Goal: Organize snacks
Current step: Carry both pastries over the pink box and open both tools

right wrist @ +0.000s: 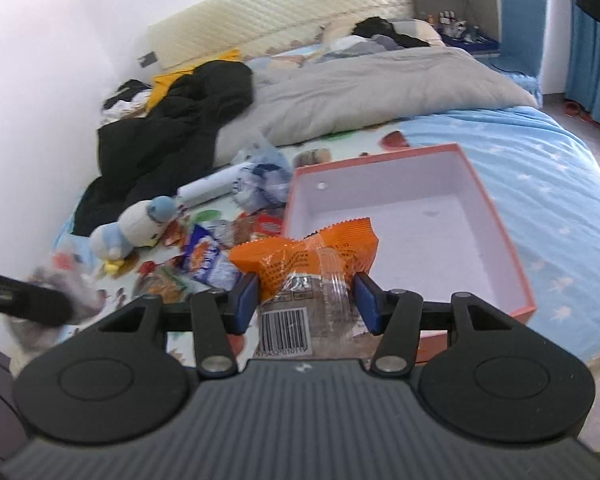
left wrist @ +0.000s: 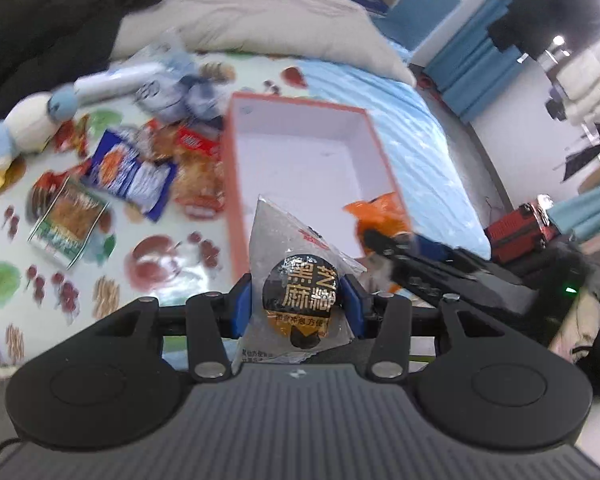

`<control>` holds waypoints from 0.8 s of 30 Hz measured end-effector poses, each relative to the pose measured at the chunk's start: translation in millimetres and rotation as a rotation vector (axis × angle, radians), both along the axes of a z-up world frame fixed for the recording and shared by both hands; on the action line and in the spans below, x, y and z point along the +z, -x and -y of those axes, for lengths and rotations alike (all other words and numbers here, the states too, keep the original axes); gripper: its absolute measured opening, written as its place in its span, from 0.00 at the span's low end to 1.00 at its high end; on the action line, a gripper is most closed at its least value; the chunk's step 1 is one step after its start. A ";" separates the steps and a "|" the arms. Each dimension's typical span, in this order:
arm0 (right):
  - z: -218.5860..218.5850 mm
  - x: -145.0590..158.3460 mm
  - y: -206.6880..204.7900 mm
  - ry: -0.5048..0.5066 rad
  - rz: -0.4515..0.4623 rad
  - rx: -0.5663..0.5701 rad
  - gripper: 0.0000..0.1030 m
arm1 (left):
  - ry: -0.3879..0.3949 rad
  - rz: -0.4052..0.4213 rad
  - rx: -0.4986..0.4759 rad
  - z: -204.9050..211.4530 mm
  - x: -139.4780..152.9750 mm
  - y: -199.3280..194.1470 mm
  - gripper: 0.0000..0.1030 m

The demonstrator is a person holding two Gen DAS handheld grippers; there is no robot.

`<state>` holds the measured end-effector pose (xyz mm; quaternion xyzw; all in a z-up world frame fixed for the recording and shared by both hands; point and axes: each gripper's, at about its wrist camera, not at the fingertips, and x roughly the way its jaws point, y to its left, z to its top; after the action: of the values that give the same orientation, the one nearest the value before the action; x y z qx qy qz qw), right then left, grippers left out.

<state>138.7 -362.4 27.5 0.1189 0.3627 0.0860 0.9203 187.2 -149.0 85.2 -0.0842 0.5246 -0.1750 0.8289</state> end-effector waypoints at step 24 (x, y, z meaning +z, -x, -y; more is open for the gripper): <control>75.8 -63.9 -71.7 -0.027 -0.154 -0.112 0.53 | -0.041 -0.188 -0.071 80.3 -81.5 -141.2 0.51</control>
<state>210.4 -438.3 -36.5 0.1576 0.4238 0.0299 0.8914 328.4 -229.4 3.7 -0.0647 0.6061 -0.1850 0.7709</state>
